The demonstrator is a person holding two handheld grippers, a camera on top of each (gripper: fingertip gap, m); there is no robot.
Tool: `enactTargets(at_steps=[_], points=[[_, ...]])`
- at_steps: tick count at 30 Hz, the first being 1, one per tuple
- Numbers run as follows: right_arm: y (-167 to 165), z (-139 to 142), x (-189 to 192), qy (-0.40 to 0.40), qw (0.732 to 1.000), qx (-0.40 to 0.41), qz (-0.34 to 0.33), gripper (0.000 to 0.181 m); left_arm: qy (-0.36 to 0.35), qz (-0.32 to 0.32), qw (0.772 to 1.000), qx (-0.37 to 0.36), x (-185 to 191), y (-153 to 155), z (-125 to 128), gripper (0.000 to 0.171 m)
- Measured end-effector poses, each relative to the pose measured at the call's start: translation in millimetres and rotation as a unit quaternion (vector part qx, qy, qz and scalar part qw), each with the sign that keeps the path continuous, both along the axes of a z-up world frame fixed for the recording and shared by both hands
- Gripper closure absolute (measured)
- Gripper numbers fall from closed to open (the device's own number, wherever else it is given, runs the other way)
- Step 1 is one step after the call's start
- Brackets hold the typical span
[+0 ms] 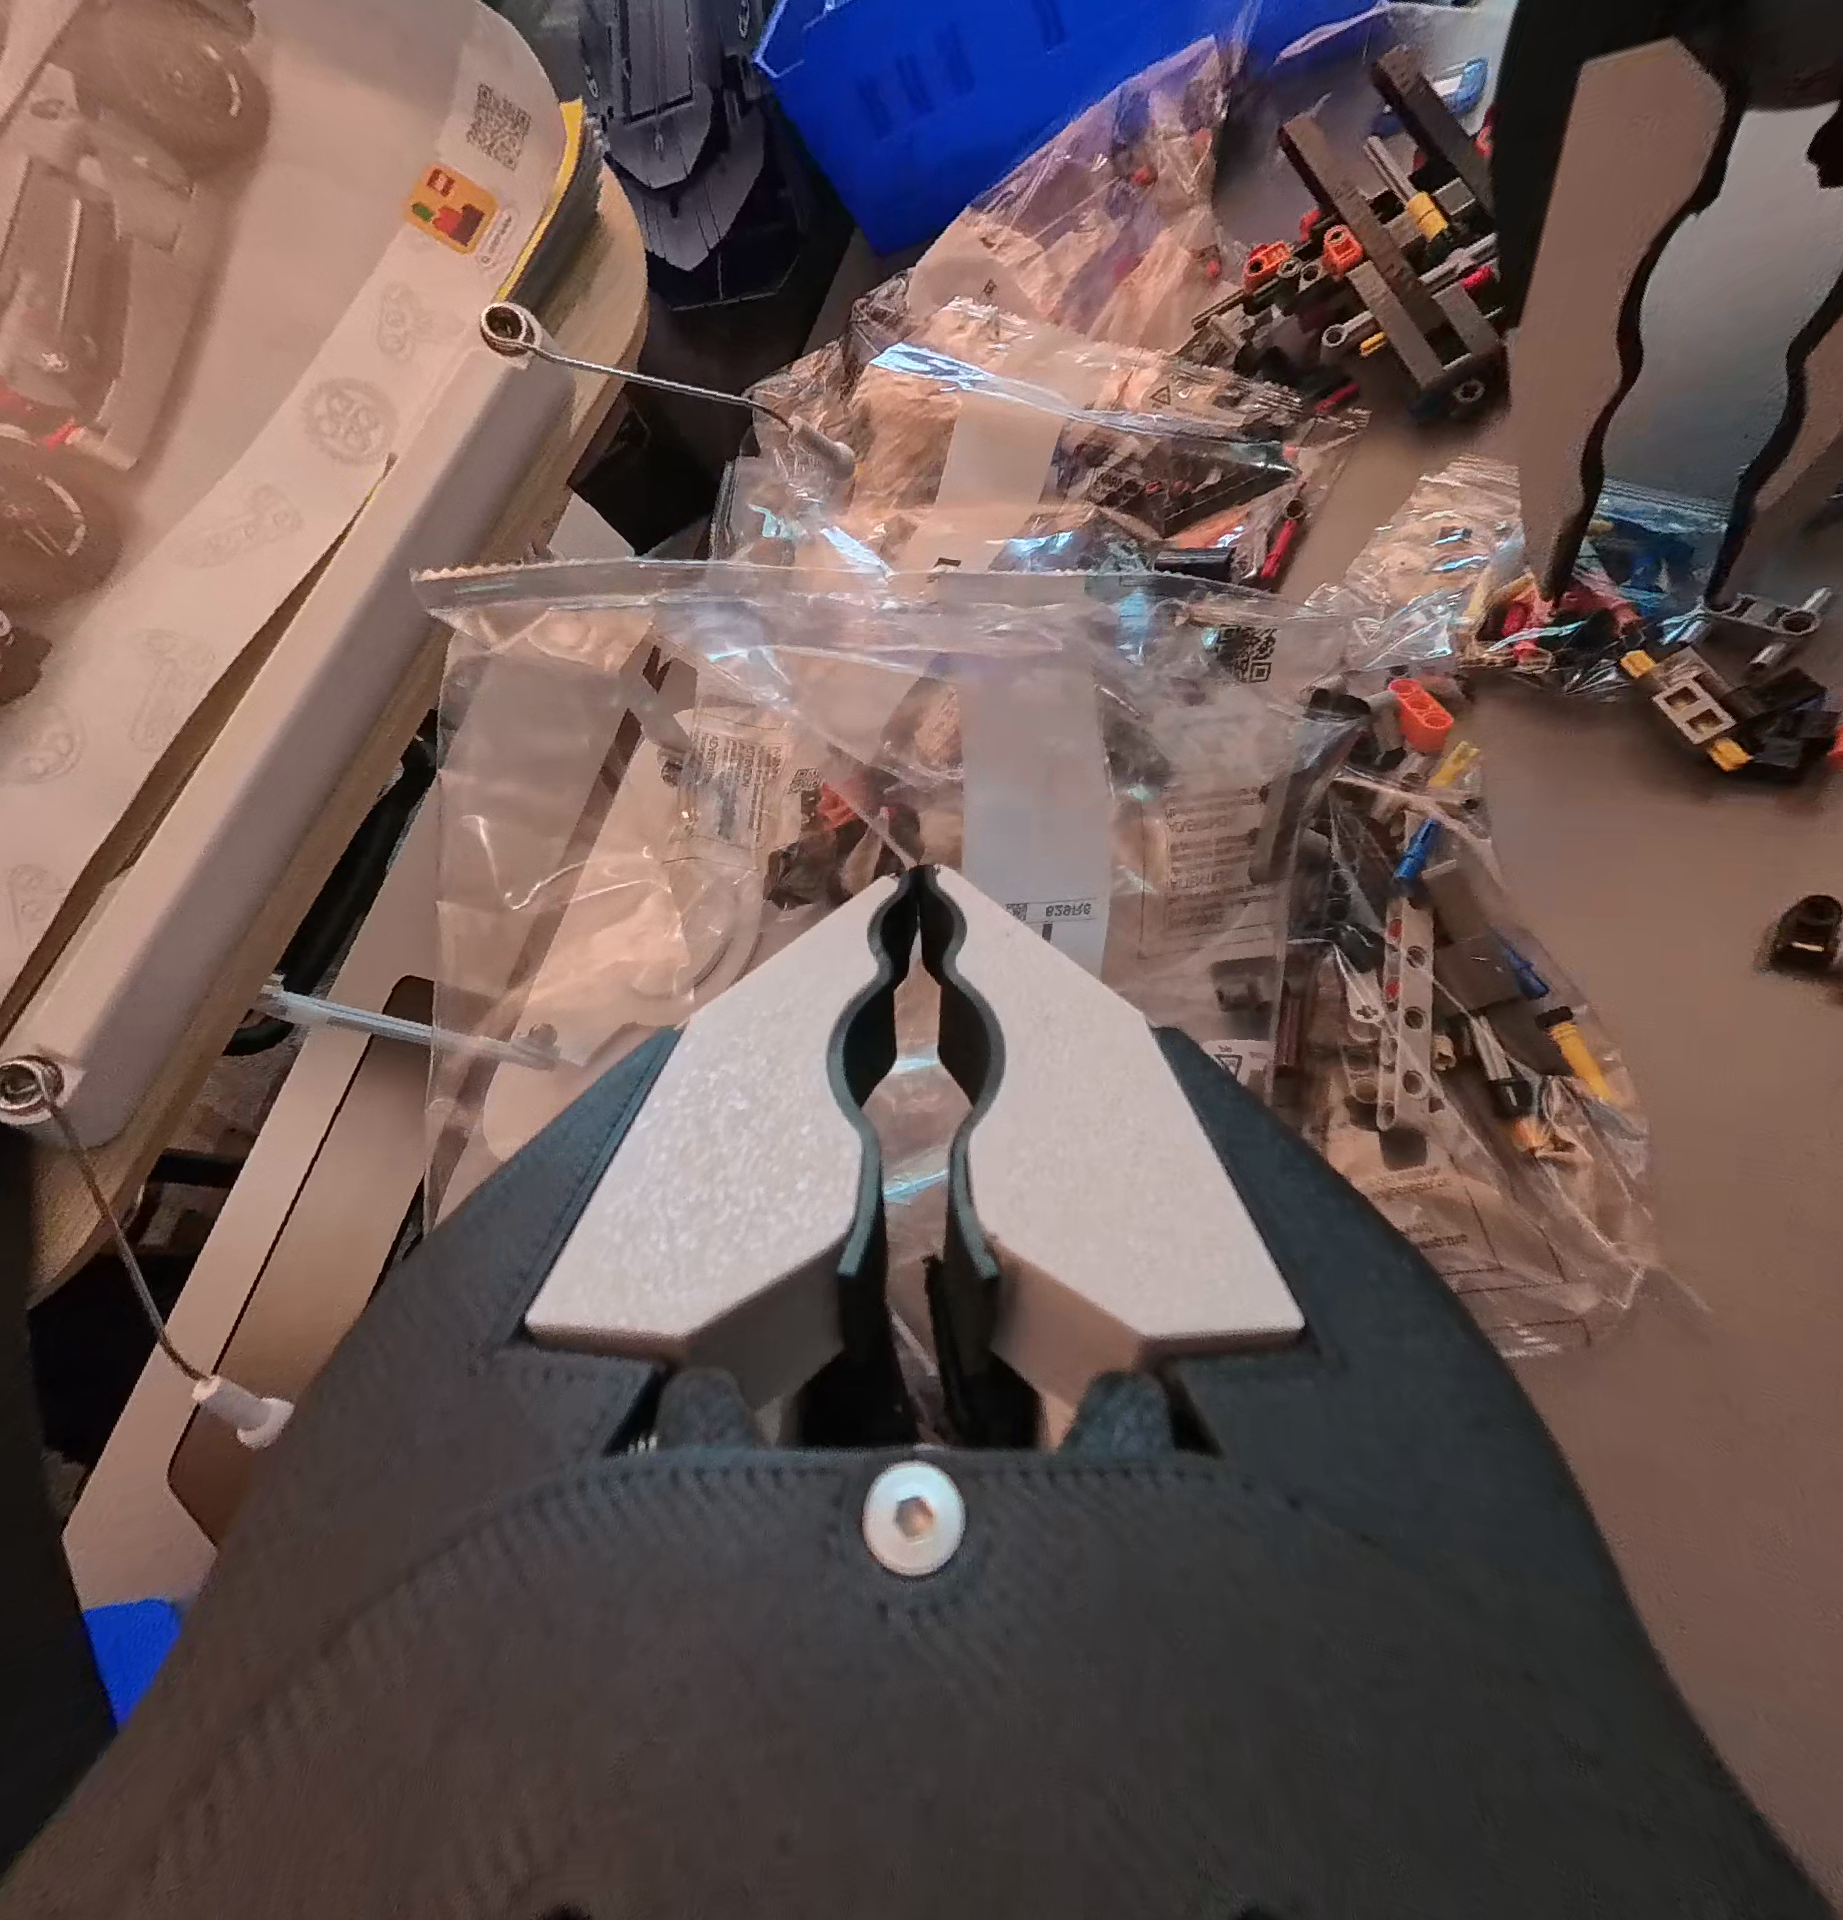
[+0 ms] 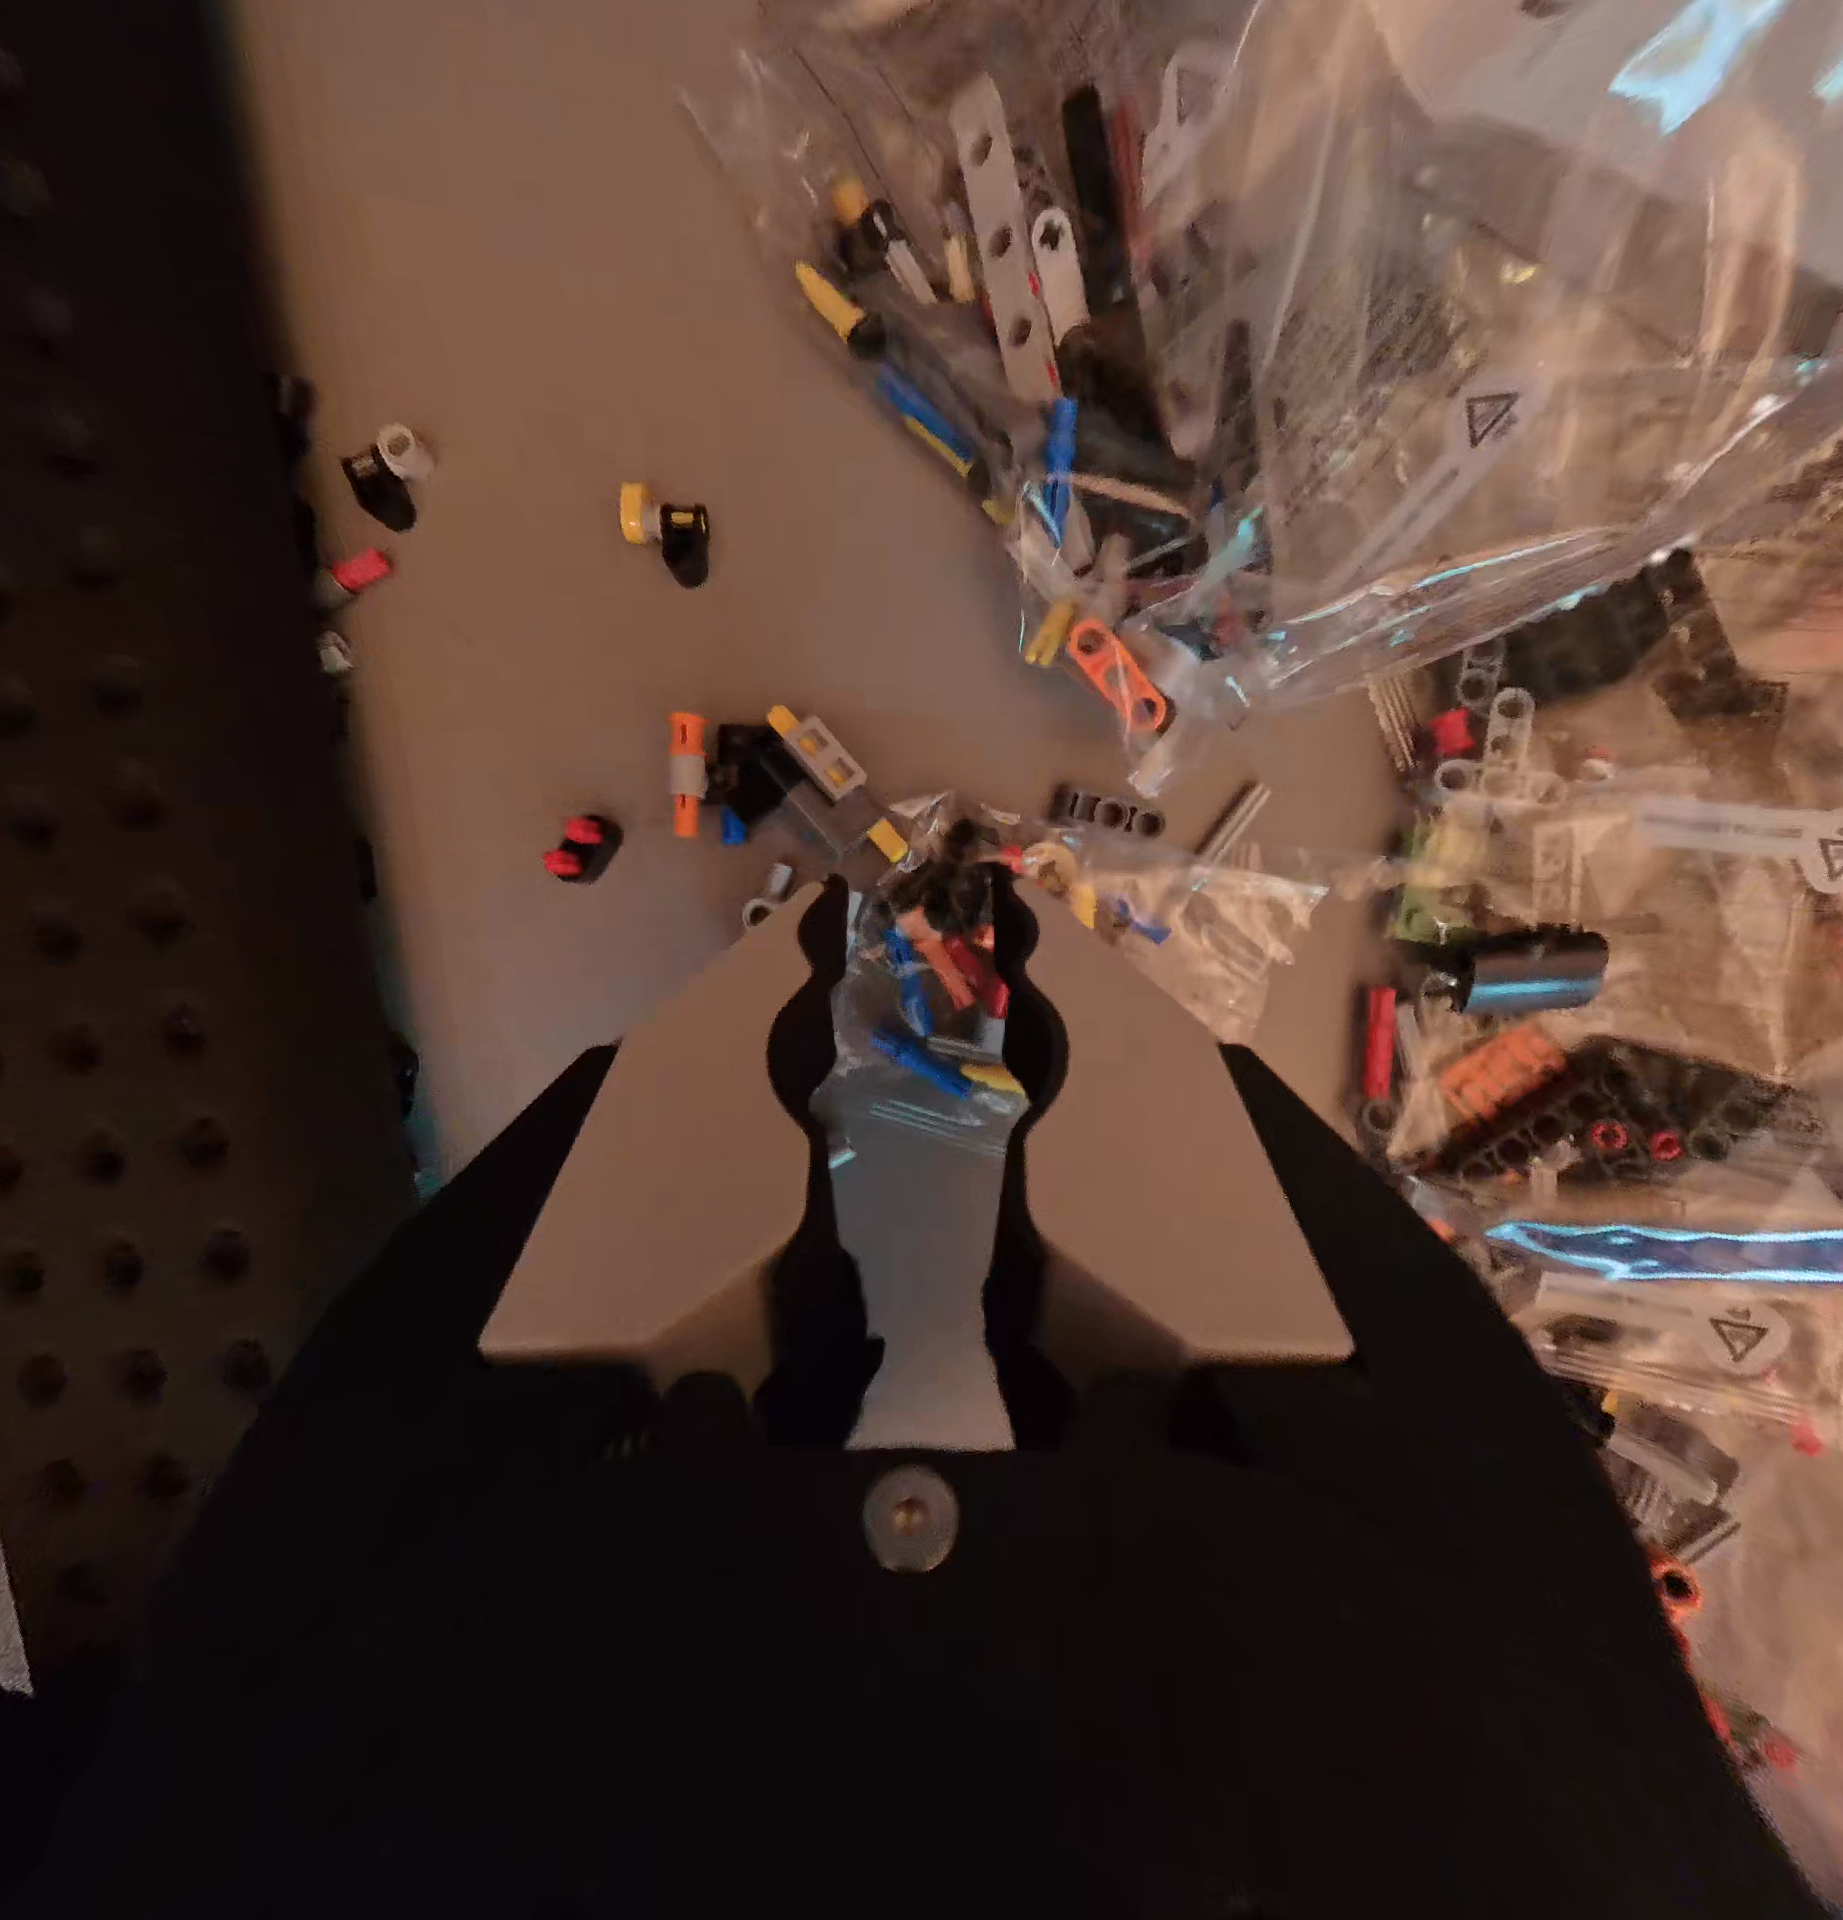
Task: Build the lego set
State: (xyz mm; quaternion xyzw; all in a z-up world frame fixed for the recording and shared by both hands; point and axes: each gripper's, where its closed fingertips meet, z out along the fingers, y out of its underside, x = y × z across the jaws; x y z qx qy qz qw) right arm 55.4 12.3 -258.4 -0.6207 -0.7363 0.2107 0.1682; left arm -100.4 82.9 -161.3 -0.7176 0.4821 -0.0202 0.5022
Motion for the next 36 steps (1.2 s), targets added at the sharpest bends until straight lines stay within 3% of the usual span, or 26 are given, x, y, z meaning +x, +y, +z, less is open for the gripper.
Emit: enactTargets(at_steps=[9, 25, 31, 36], points=[[-25, -14, 13, -0.044, 0.997, -0.017, 0.059, 0.157, 0.001, -0.002, 1.000, 0.000, 1, 0, -1, 0.171], [-24, -19, 16, -0.052, 0.996, 0.001, 0.069, 0.159, 0.003, -0.006, 1.000, 0.002, 2, -1, -1, 0.171], [-25, -10, 16, -0.031, 0.997, -0.007, 0.068, 0.159, 0.003, -0.006, 1.000, 0.002, 2, -1, -1, 0.171], [-29, 13, 9, 0.023, 0.997, -0.018, 0.070, 0.159, 0.003, -0.007, 1.000, 0.004, 2, -1, 0, 0.171]])
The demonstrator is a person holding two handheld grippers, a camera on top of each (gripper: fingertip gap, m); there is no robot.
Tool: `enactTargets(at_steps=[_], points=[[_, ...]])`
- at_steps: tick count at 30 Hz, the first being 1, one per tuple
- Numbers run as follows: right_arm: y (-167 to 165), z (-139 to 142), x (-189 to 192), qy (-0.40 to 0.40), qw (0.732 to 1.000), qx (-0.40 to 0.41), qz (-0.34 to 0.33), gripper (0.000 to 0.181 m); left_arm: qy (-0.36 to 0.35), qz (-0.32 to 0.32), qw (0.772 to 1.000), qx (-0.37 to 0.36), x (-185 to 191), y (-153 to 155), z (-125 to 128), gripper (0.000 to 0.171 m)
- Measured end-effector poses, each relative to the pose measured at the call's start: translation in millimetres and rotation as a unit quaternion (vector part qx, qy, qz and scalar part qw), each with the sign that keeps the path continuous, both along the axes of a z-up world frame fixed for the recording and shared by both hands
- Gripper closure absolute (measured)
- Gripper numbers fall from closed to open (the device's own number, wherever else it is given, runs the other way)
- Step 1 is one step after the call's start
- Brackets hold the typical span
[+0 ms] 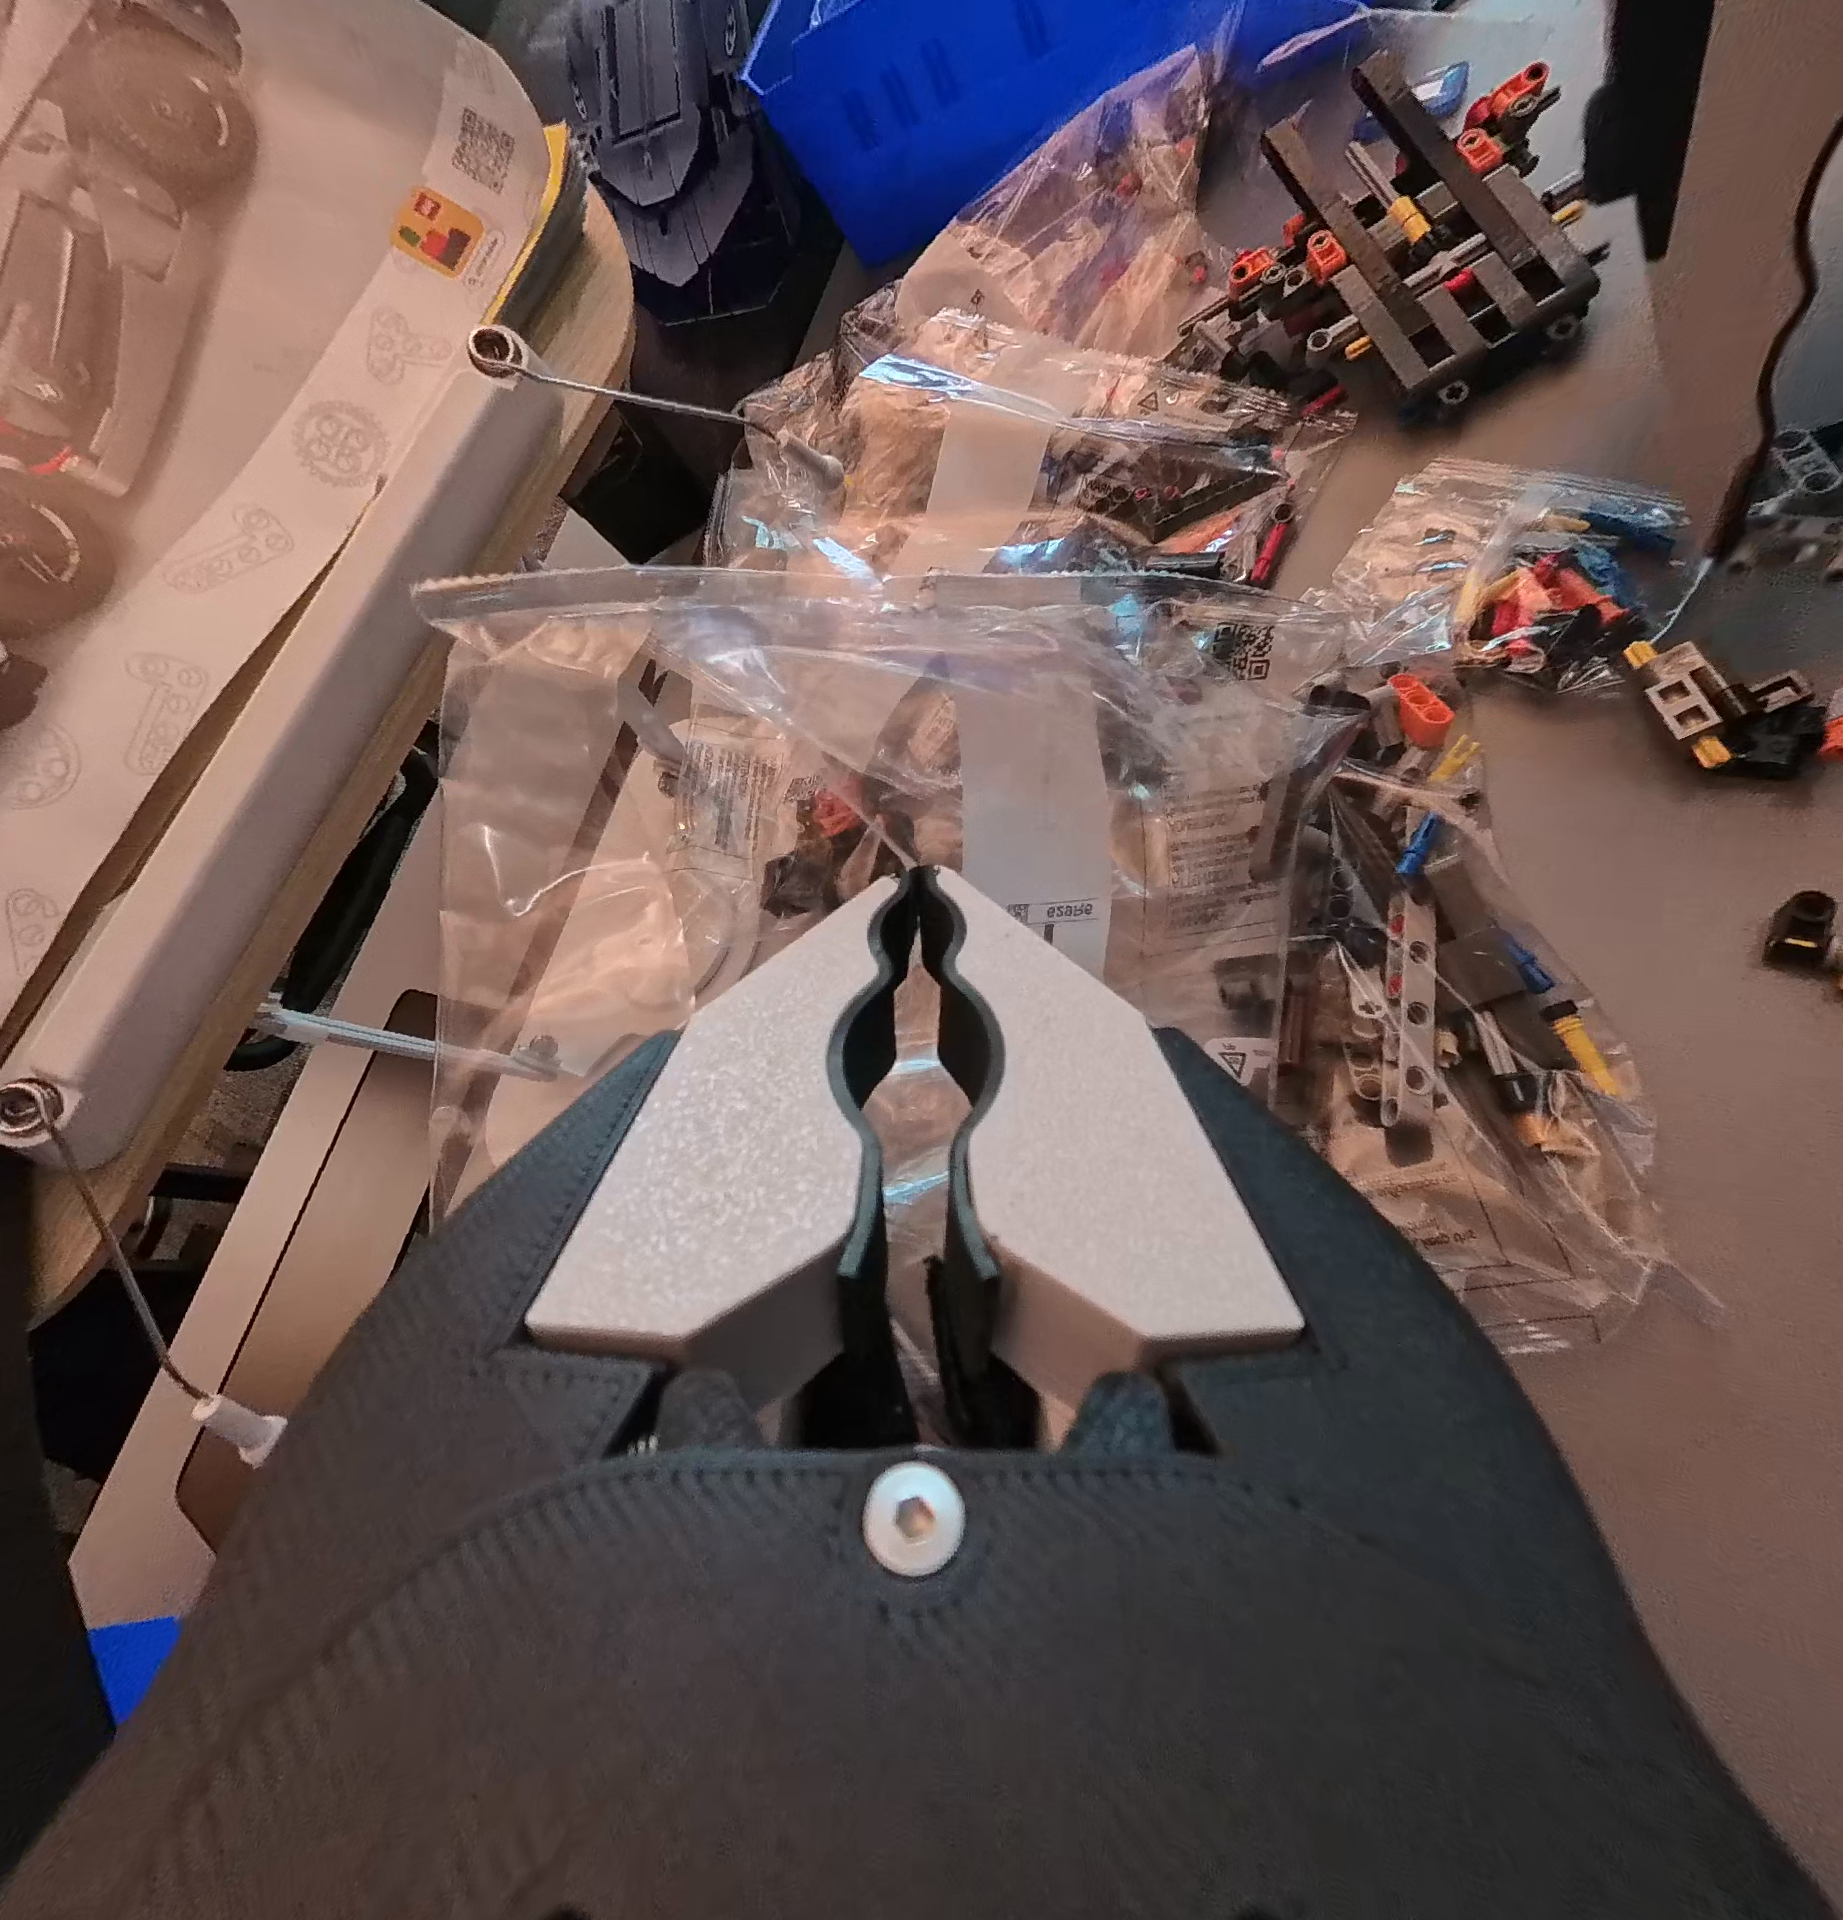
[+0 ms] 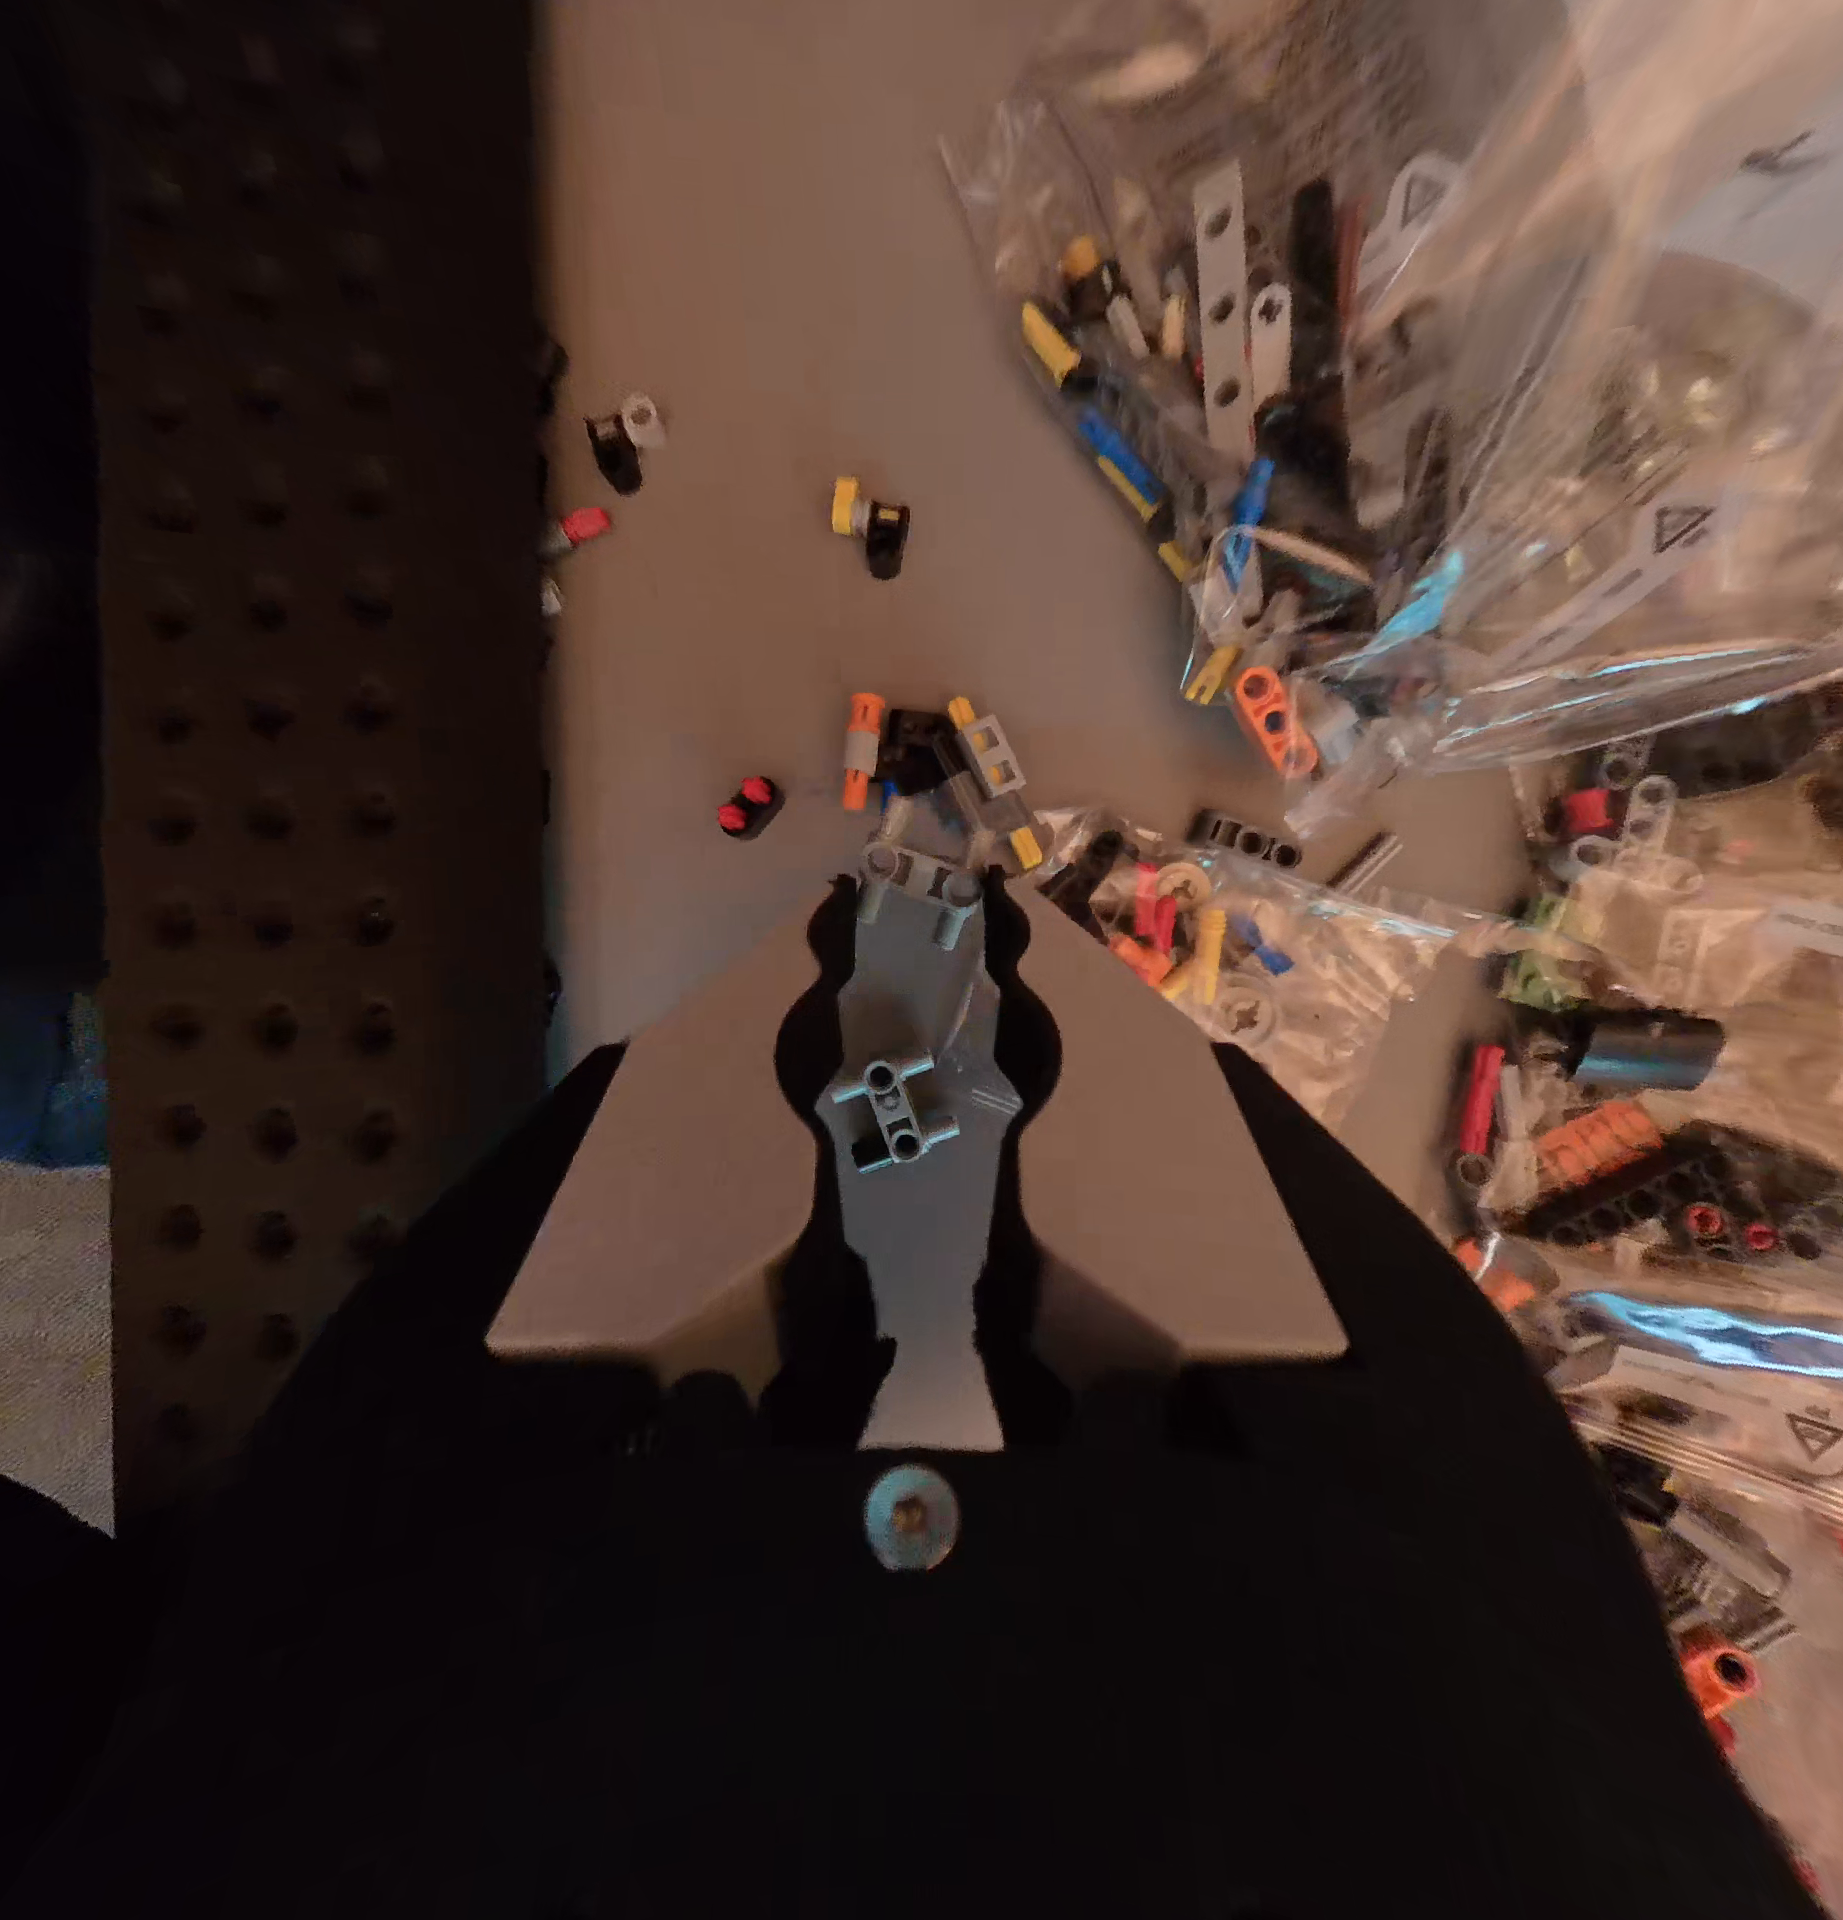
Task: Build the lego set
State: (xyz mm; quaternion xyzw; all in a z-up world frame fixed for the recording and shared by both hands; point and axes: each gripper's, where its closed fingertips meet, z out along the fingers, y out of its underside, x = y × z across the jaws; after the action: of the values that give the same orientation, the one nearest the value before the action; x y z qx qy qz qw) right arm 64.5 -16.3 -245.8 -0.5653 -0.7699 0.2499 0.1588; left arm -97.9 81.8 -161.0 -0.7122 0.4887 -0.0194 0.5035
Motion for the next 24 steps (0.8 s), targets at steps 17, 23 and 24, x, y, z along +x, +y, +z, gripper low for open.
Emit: enactTargets(at_steps=[17, 23, 24], points=[[40, 153, -120, 0.172, 0.979, 0.107, -0.023, 0.160, -0.011, -0.031, 0.999, 0.035, 16, -7, 14, 0.171], [83, 162, -152, 0.159, 0.977, 0.121, -0.080, 0.159, -0.009, -0.039, 0.998, 0.044, 18, -9, 17, 0.171], [86, 160, -154, 0.157, 0.978, 0.112, -0.084, 0.159, -0.011, -0.041, 0.998, 0.045, 19, -10, 17, 0.171]])
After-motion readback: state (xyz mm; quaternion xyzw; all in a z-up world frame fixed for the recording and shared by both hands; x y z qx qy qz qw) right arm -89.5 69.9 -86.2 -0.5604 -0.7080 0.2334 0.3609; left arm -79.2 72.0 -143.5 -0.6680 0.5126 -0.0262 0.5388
